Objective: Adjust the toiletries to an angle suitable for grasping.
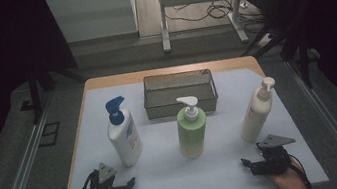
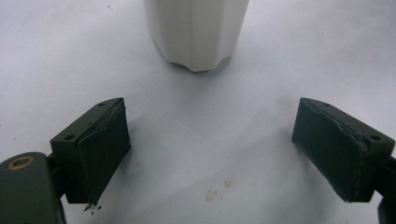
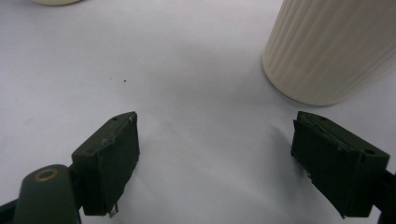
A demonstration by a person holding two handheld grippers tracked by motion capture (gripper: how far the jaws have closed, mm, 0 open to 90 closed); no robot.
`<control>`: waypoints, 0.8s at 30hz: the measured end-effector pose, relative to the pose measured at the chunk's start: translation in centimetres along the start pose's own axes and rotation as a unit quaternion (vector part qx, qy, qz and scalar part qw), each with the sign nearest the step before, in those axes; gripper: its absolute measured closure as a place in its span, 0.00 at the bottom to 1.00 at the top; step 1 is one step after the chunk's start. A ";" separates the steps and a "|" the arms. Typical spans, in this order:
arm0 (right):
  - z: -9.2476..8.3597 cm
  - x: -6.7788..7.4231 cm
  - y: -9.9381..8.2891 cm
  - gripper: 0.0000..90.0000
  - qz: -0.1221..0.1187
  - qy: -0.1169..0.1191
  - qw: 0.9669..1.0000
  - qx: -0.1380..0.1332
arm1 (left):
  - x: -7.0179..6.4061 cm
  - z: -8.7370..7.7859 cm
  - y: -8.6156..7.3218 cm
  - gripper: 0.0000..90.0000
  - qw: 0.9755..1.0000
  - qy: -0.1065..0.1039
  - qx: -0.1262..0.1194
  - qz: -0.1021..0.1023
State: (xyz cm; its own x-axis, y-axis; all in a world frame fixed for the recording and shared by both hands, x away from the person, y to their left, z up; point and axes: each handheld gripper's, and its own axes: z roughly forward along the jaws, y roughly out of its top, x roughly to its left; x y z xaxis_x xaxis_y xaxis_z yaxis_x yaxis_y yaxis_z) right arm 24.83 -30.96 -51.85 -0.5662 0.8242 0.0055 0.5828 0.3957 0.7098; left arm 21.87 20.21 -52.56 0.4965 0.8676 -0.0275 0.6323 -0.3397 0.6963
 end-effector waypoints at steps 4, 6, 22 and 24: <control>0.0 0.0 0.0 0.16 -0.001 -0.001 1.000 0.000 | 0.1 0.0 0.0 0.12 1.000 -0.002 -0.003 0.001; 0.0 0.0 0.0 0.16 -0.001 -0.001 1.000 0.000 | 0.1 0.0 -0.1 0.12 1.000 -0.003 -0.004 0.002; 0.0 0.0 0.0 0.16 0.000 0.000 1.000 0.000 | 0.1 0.0 0.0 0.12 1.000 -0.003 -0.003 0.003; 0.0 0.0 0.0 0.16 0.000 0.000 1.000 0.001 | 0.1 0.0 0.0 0.12 1.000 -0.003 -0.003 0.003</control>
State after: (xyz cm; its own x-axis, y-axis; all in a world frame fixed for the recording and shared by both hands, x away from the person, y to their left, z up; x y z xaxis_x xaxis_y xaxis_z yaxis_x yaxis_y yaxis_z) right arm 24.86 -30.97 -51.84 -0.5666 0.8239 0.0062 0.5838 0.3961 0.7087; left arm 21.90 20.28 -52.62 0.5043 0.8631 -0.0279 0.6259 -0.3430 0.7004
